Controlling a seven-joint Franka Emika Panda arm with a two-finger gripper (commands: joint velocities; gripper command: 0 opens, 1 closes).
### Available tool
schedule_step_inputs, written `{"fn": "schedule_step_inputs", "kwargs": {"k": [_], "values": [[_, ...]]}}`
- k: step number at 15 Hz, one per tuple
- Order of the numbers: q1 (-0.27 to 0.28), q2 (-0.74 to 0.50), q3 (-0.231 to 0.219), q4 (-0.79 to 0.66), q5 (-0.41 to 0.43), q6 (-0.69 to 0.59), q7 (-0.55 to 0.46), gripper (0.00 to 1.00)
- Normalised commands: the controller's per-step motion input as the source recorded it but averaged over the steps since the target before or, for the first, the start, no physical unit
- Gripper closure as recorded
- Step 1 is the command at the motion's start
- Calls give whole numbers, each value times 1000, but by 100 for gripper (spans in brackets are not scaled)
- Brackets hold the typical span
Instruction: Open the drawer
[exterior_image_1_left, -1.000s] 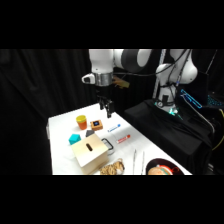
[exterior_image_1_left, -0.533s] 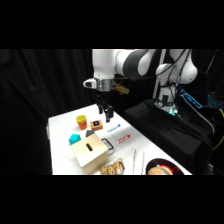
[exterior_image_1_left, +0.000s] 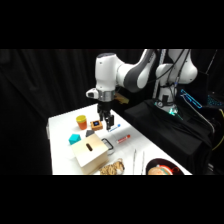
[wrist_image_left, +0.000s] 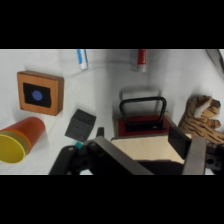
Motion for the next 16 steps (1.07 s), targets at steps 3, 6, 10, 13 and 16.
{"fn": "schedule_step_inputs", "kwargs": {"k": [3, 6, 10, 13, 16], "values": [[19, 170, 10, 65, 45, 225, -143, 0], [26, 151, -16, 75, -21, 216, -125, 0], [12, 184, -47, 104, -43, 227, -122, 0], [-11, 191, -43, 113, -27, 239, -155, 0], [-21, 182, -31, 122, -10, 233, -154, 0]]}}
